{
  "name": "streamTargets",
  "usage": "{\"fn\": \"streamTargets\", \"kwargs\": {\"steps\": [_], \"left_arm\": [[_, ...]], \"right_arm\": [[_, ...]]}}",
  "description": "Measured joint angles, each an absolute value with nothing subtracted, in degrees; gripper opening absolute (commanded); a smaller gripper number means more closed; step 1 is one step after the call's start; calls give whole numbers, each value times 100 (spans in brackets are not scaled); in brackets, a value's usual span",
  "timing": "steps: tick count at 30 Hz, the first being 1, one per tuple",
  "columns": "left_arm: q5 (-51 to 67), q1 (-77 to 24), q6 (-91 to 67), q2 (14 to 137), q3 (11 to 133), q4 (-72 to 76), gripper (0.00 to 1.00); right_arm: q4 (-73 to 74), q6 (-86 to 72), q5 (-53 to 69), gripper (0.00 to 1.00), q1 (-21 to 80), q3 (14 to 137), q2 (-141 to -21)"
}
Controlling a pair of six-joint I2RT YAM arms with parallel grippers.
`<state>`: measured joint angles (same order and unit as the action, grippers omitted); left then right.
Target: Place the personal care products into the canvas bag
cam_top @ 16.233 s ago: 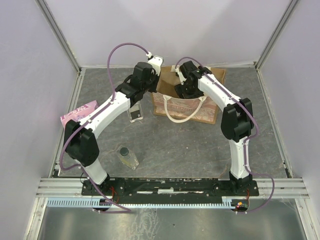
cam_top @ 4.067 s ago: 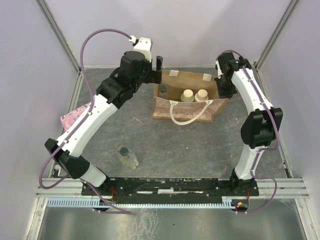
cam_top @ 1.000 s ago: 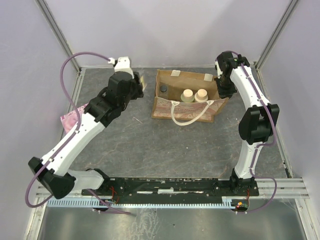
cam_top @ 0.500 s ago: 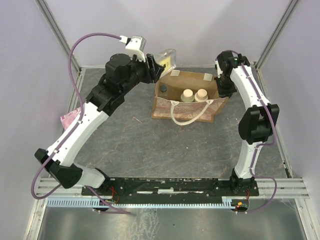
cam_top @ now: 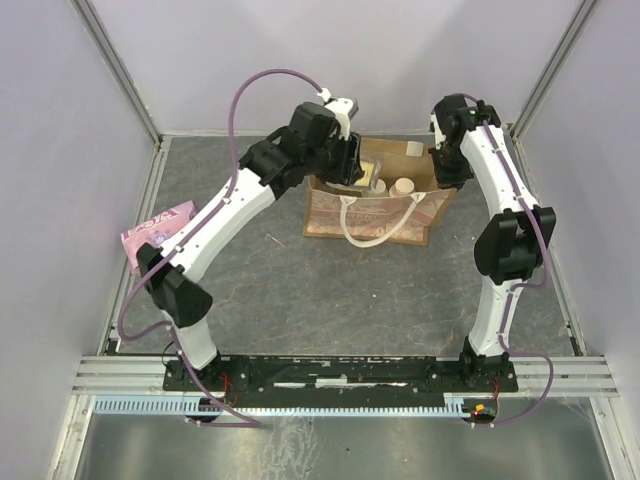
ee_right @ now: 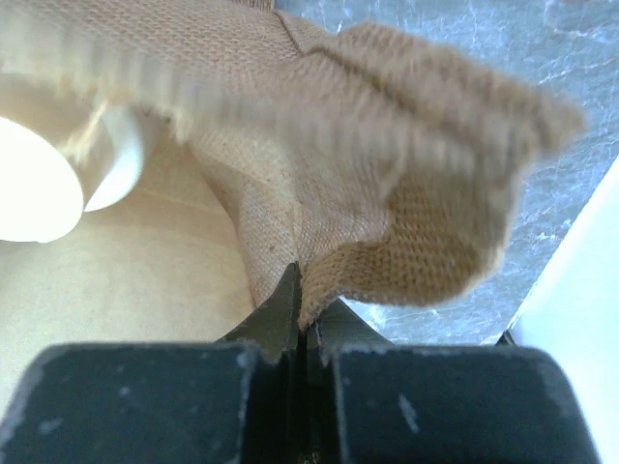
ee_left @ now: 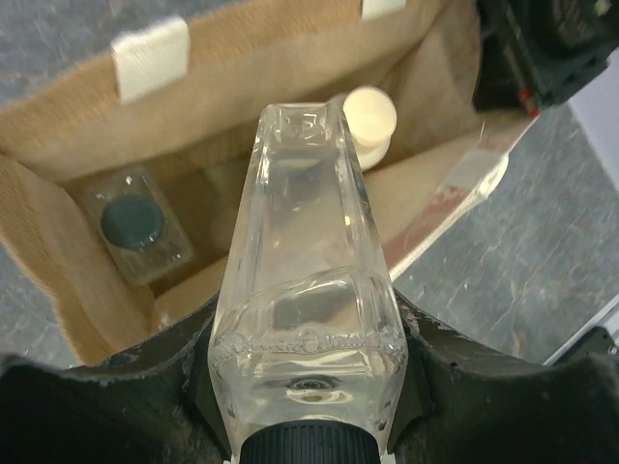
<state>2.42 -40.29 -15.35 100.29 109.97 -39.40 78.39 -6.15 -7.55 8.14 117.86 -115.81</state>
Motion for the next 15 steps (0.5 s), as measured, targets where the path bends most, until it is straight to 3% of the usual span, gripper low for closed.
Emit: {"fn": "streamTargets", "kwargs": {"steps": [8, 15], "left_arm": [[-32, -4298, -1531, 11017, 12901, -5481, 3], [-145, -4353, -1529, 11426, 13316, -6049, 3]], "right_arm": [[8001, -620, -561, 0, 832, 12407, -11719], [7994, -611, -471, 0, 921, 12453, -11719]]}}
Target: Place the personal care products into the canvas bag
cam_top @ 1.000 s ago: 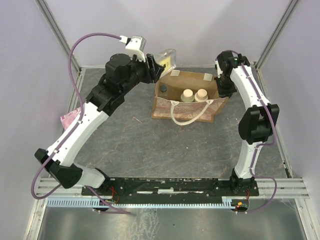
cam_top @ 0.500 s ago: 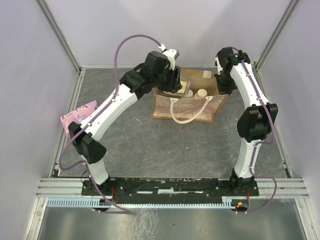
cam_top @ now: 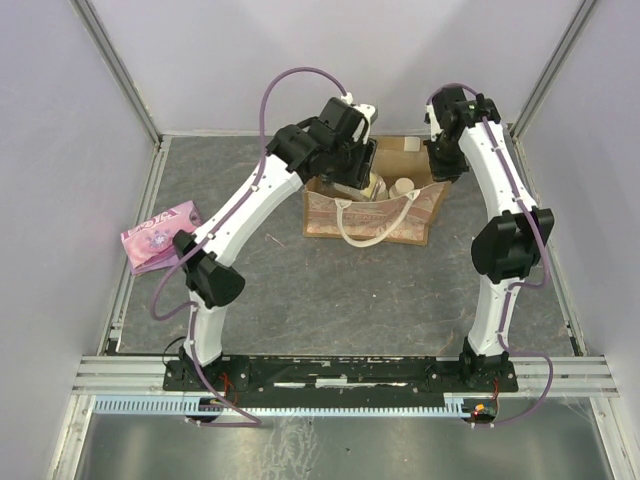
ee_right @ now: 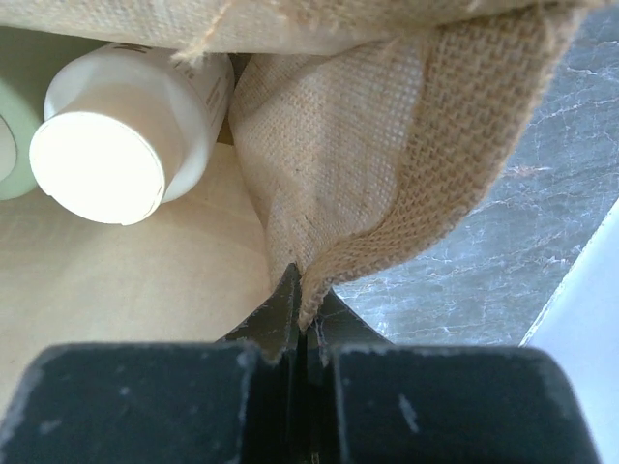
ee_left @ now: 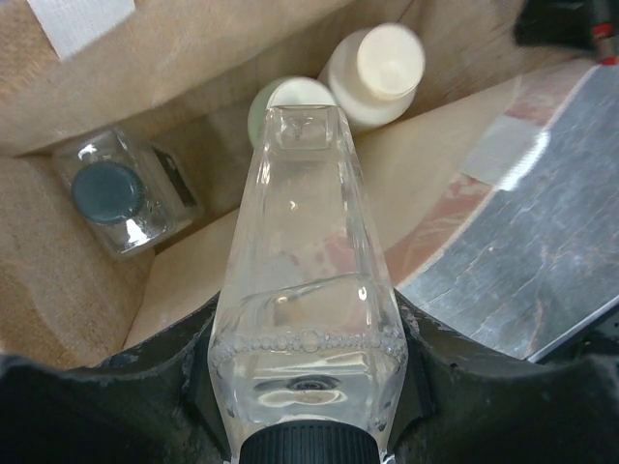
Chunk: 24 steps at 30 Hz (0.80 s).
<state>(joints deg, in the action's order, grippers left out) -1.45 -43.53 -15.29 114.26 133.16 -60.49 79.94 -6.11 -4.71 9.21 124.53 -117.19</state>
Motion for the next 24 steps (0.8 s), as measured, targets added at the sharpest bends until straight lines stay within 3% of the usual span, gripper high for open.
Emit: {"fn": "streamTargets", "kwargs": {"steps": [24], "left_arm": [[-1297, -4381, -1227, 12051, 13570, -7100, 3]], "right_arm": [[8020, -589, -674, 0, 1146, 12339, -11716]]}}
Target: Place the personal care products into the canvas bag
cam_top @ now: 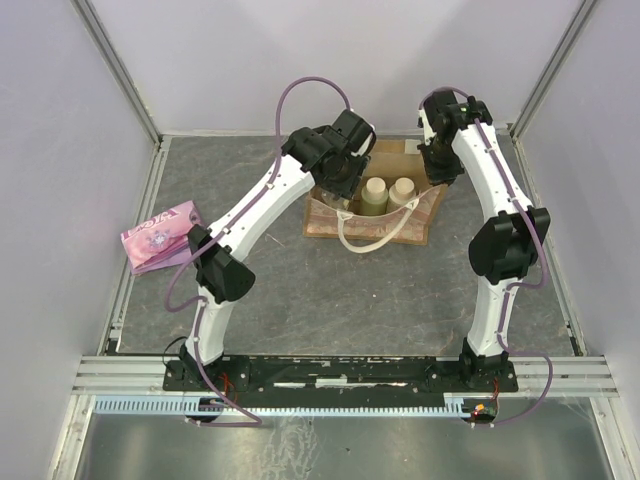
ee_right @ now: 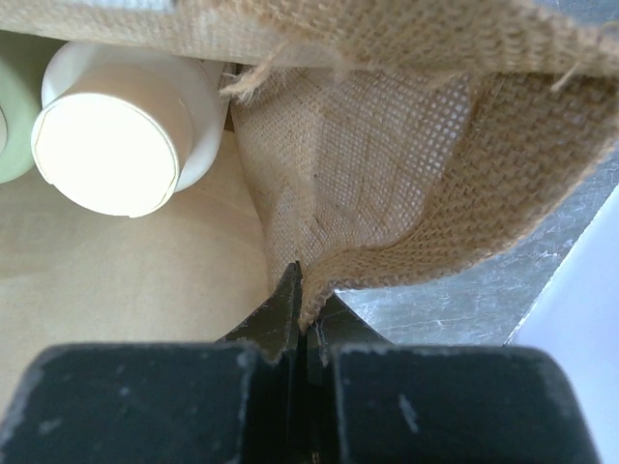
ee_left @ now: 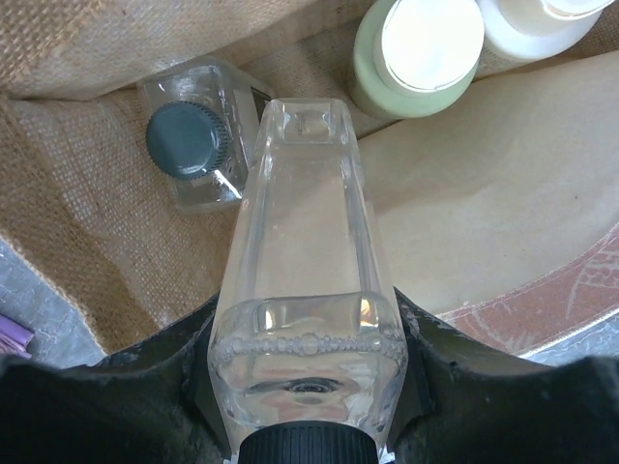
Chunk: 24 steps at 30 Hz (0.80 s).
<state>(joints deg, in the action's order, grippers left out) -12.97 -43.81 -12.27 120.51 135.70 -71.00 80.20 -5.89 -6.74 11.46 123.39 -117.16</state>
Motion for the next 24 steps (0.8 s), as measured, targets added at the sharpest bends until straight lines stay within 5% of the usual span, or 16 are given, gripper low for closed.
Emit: {"fn": "streamTargets", "kwargs": {"steps": [15, 19, 24], "left_arm": [[-1280, -4338, -1081, 12604, 12862, -6204, 7], [-1135, -4237, -1037, 12814, 12862, -5942, 55], [-1028, -4180, -1000, 12921, 12873, -5780, 87]], "right_arm": [[7983, -565, -668, 0, 1194, 12287, -11664], [7981, -548, -670, 0, 1227, 12287, -11664], [7981, -508, -672, 0, 1240, 12287, -11664]]}}
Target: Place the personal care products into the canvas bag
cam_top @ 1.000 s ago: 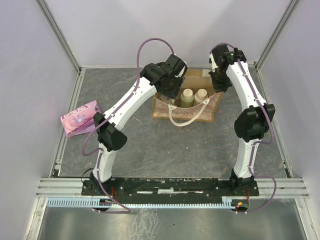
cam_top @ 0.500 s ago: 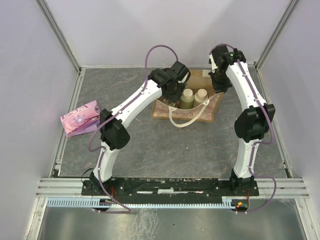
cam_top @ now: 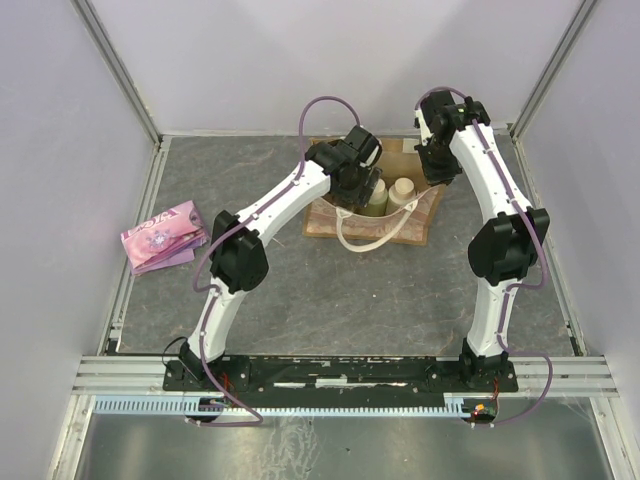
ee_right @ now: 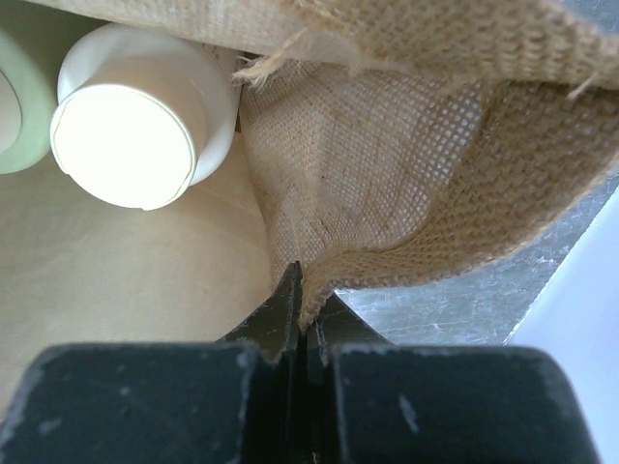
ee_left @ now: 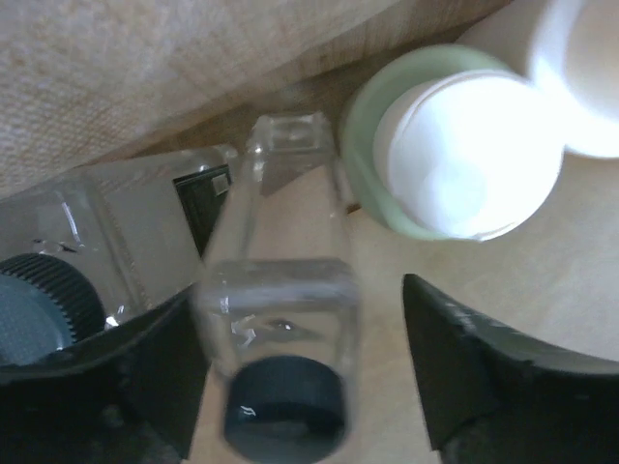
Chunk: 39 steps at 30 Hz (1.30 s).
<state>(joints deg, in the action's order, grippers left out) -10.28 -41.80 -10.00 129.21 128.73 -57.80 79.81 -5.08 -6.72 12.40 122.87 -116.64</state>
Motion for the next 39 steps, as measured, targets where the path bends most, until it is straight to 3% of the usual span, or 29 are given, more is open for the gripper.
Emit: {"fn": "streamTargets", "kwargs": {"steps": [3, 11, 17, 23, 30, 35, 39], "left_arm": [[-991, -4195, -991, 12919, 12947, -5607, 95], [-648, -4130, -991, 12792, 12932, -5194, 98], [-117, -3975, -996, 11885, 12527, -4628, 99], [259, -3813, -1007, 10300, 11472, -3489, 99], [-67, -3420, -1085, 8934, 10394, -2571, 100], [-161, -2550, -1258, 8372, 9684, -2370, 100], [-392, -2141, -1273, 8182, 9076, -2370, 100]], "right_arm": [[7981, -506, -670, 0, 1240, 12287, -11664], [7981, -506, -670, 0, 1264, 12287, -11664], [7977, -482, -648, 15, 1269, 12285, -11662], [7883, -460, -602, 21, 1271, 12195, -11585], [7795, -458, -517, 28, 1282, 12195, -11526], [7690, -467, -388, 39, 1295, 12195, -11389], [7666, -469, -255, 56, 1321, 12195, -11236]]}}
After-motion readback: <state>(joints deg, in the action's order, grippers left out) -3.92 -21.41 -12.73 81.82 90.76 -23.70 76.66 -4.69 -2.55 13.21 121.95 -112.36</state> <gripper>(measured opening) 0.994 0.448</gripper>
